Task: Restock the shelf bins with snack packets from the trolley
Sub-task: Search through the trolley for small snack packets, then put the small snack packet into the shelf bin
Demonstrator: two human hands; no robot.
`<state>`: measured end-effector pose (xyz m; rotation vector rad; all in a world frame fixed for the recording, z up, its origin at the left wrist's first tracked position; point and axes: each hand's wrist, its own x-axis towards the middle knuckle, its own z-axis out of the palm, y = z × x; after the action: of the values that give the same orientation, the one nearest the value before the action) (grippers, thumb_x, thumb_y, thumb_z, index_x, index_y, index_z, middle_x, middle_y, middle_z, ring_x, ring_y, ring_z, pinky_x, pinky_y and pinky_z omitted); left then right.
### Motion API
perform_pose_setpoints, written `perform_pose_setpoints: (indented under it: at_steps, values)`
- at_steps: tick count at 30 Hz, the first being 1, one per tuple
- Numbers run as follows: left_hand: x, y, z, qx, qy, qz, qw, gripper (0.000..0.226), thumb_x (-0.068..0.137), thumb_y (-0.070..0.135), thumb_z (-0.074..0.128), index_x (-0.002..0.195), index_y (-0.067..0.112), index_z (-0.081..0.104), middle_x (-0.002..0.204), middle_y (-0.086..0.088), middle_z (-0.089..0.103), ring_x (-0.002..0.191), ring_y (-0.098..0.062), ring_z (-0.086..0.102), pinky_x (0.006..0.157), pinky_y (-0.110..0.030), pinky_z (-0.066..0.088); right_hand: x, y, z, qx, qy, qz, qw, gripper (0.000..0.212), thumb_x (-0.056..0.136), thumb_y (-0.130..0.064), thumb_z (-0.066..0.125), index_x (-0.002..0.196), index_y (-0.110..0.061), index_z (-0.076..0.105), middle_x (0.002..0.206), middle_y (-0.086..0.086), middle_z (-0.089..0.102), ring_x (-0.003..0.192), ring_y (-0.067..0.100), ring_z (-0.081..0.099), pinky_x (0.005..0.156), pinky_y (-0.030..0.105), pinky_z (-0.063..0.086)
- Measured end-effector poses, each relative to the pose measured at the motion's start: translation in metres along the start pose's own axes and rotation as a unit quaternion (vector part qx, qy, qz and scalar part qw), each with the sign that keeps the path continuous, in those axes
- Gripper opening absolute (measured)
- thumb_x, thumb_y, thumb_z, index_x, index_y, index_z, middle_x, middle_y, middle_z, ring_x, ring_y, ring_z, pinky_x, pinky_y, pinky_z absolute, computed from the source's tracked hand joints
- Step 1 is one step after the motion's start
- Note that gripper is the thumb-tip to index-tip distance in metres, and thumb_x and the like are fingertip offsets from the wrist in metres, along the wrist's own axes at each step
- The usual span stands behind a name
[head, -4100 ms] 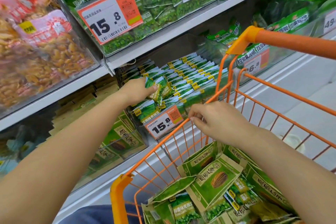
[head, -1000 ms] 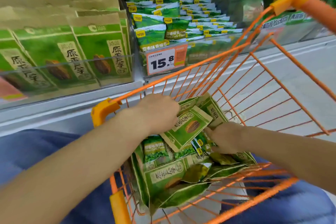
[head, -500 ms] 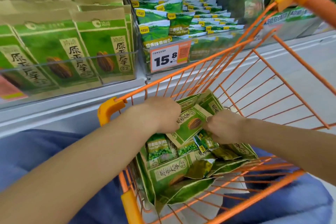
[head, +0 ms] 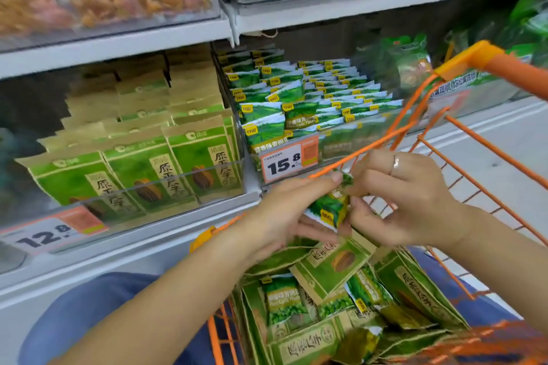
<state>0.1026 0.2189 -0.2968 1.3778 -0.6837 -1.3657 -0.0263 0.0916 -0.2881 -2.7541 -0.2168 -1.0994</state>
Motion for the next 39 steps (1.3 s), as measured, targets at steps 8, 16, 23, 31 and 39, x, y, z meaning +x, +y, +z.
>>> perform_pose_setpoints:
  at_steps: [8, 16, 23, 31, 39]
  values:
    - [0.007, 0.038, -0.028, 0.157, 0.179, 0.162, 0.958, 0.034, 0.074, 0.044, 0.074, 0.093, 0.017, 0.069, 0.083, -0.002, 0.071, 0.078, -0.02, 0.07, 0.067, -0.038, 0.059, 0.026, 0.018, 0.019, 0.438, 0.012, 0.407, 0.802, 0.024, 0.076, -0.033, 0.075, 0.097, -0.023, 0.067, 0.08, -0.006, 0.071, 0.076, 0.011, 0.068, 0.072, 0.026, 0.055]
    - [0.019, 0.025, -0.016, 0.016, 0.158, 0.14, 0.977, 0.052, 0.074, 0.024, 0.078, 0.12, 0.008, 0.06, 0.11, -0.013, 0.07, 0.1, -0.03, 0.068, 0.085, -0.039, 0.052, 0.012, 0.025, 0.024, 0.46, 0.042, 0.439, 0.771, 0.012, 0.083, -0.013, 0.07, 0.075, -0.015, 0.061, 0.057, -0.003, 0.063, 0.059, 0.017, 0.064, 0.06, 0.029, 0.051]
    - [0.04, 0.069, -0.023, 0.355, 0.318, 0.298, 0.827, 0.017, 0.085, 0.02, 0.072, 0.096, 0.023, 0.061, 0.091, 0.004, 0.07, 0.088, -0.016, 0.067, 0.078, -0.035, 0.053, 0.001, 0.035, 0.019, -0.005, -0.095, 0.29, 0.952, 0.02, 0.097, -0.036, 0.049, 0.108, -0.027, 0.064, 0.089, -0.006, 0.064, 0.082, 0.018, 0.063, 0.062, 0.03, 0.043]
    - [0.103, 0.098, -0.03, 0.693, 0.203, 0.085, 0.687, 0.054, 0.088, 0.026, 0.069, 0.135, 0.01, 0.049, 0.125, -0.01, 0.061, 0.113, -0.027, 0.057, 0.09, -0.035, 0.046, -0.003, 0.044, 0.017, 0.005, -0.077, 0.308, 0.948, 0.02, 0.097, -0.031, 0.048, 0.106, -0.026, 0.066, 0.088, -0.003, 0.068, 0.08, 0.02, 0.064, 0.068, 0.036, 0.051]
    - [0.116, 0.099, -0.036, 0.748, 0.212, 0.056, 0.626, 0.033, 0.082, 0.026, 0.076, 0.106, 0.008, 0.062, 0.1, -0.012, 0.065, 0.092, -0.028, 0.062, 0.068, -0.03, 0.039, 0.0, 0.042, 0.017, 0.0, -0.136, 0.285, 0.949, 0.023, 0.098, -0.032, 0.044, 0.112, -0.026, 0.062, 0.093, -0.003, 0.067, 0.082, 0.019, 0.063, 0.072, 0.035, 0.052]
